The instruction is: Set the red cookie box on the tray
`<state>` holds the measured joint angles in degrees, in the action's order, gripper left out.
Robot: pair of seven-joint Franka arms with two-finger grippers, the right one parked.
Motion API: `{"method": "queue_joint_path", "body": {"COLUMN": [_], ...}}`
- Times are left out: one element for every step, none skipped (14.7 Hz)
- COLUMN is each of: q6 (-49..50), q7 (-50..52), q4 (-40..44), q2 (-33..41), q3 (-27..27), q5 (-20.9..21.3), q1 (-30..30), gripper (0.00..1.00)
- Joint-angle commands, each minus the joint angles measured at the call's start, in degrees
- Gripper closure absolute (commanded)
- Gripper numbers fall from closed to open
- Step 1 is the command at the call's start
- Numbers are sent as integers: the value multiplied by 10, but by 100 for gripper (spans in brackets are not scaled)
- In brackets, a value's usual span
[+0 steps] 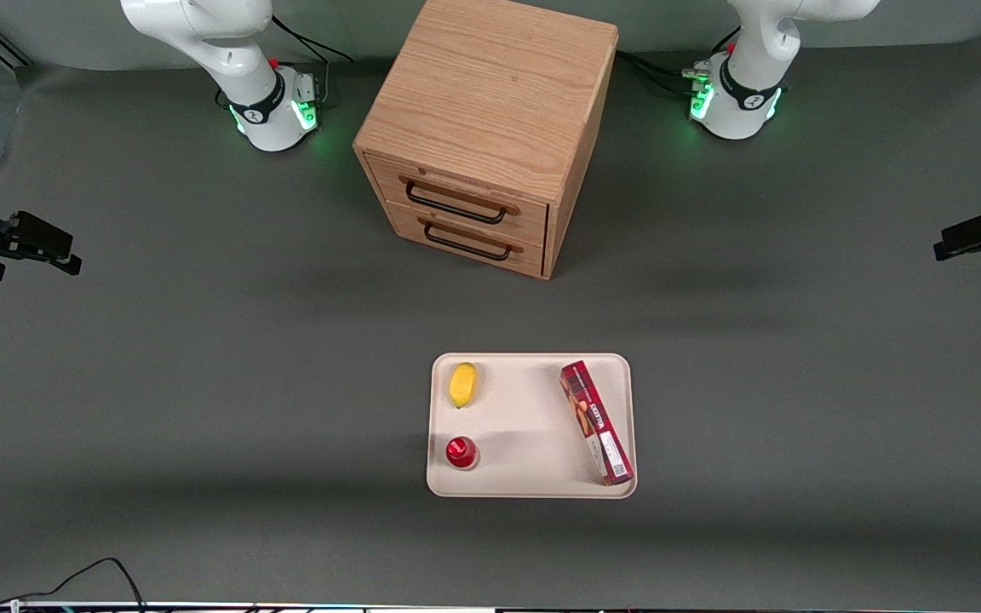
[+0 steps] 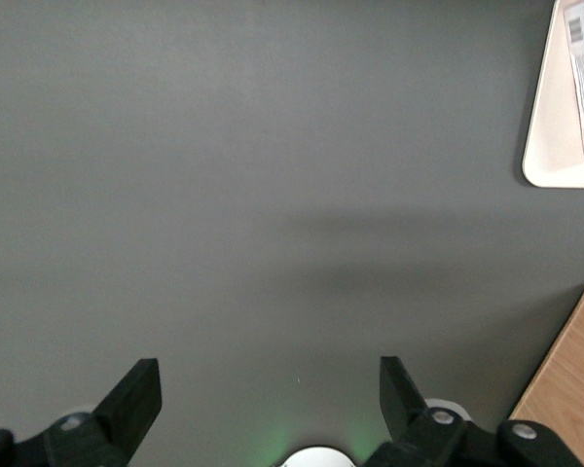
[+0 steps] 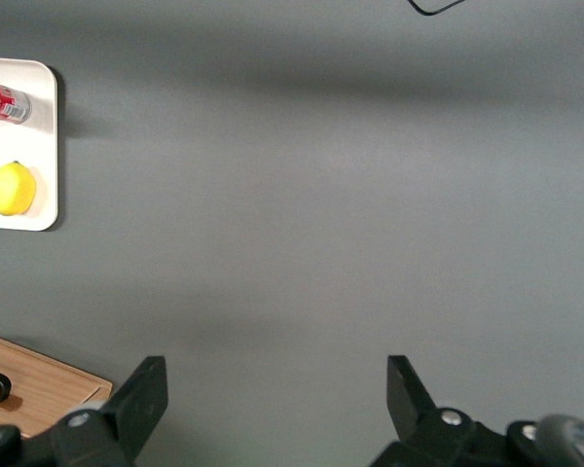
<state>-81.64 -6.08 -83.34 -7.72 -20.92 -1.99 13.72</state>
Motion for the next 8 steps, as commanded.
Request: {"method": "queue_joint_path", "body": {"q6": [15, 17, 18, 23, 24, 24, 24, 24], "q7": [1, 10, 22, 31, 35, 37, 38, 40], "q4": [9, 9, 9, 9, 9, 9, 10, 10], "q2": [-2, -1, -1, -1, -1, -1, 0, 0], "q3": [-6, -5, -2, 4, 28, 61, 93, 98], "q5": [9, 9, 9, 4, 5, 4, 6, 8], "q1": [22, 26, 25, 18, 4, -28, -49, -52], "gripper": [0, 0, 0, 0, 0, 0, 0, 0]}}
